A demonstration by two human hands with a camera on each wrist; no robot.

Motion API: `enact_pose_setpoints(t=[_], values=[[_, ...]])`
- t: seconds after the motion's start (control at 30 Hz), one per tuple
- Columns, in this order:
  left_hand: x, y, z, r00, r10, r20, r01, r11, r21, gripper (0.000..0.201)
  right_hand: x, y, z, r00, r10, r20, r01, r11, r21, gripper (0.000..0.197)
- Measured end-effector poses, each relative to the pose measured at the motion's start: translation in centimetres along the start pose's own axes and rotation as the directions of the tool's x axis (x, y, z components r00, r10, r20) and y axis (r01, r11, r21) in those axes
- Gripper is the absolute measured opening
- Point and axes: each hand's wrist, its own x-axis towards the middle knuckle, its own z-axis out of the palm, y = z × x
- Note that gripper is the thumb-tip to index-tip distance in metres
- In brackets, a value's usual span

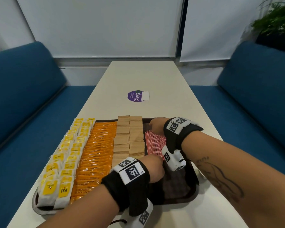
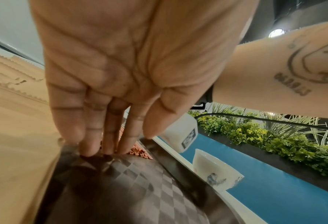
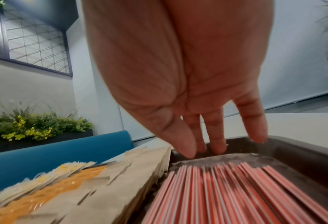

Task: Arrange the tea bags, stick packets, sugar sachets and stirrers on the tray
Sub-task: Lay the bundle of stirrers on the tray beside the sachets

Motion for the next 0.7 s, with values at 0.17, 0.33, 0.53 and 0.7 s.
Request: enact_pose_setpoints(t=[0.17, 0.33, 0.53, 0.7], values=[[0.1, -0.2, 0.0, 0.999, 0.029, -0.025, -0.029, 1.000, -0.012, 0.037, -1.1, 0.7, -0.1, 0.999, 0.042, -0.019, -0.041, 0.997, 0.071, 0.042], [-0.5, -0.9, -0.2, 0.996, 0.000, -0.087, -0.011, 0.992, -0.128, 0.032, -3.8, 1.1, -0.4, 0.995, 0.052, -0.089, -0.024, 0.958, 0.286, 0.039], [-3.5, -2.0, -1.6, 0.967, 0.020, -0.254, -0.103, 0.944, -0.315, 0.022, -10.0, 1.8, -2.3, 0.926, 0.111, -0.360, 0.195, 0.677, 0.709, 0.035], [-7.6, -4.3, -0.9, 0.918, 0.014, -0.395, -0.158, 0.929, -0.334, 0.014, -16.5, 1.8, -1.2, 0.893, 0.058, -0.446, 0.328, 0.595, 0.734, 0.029]])
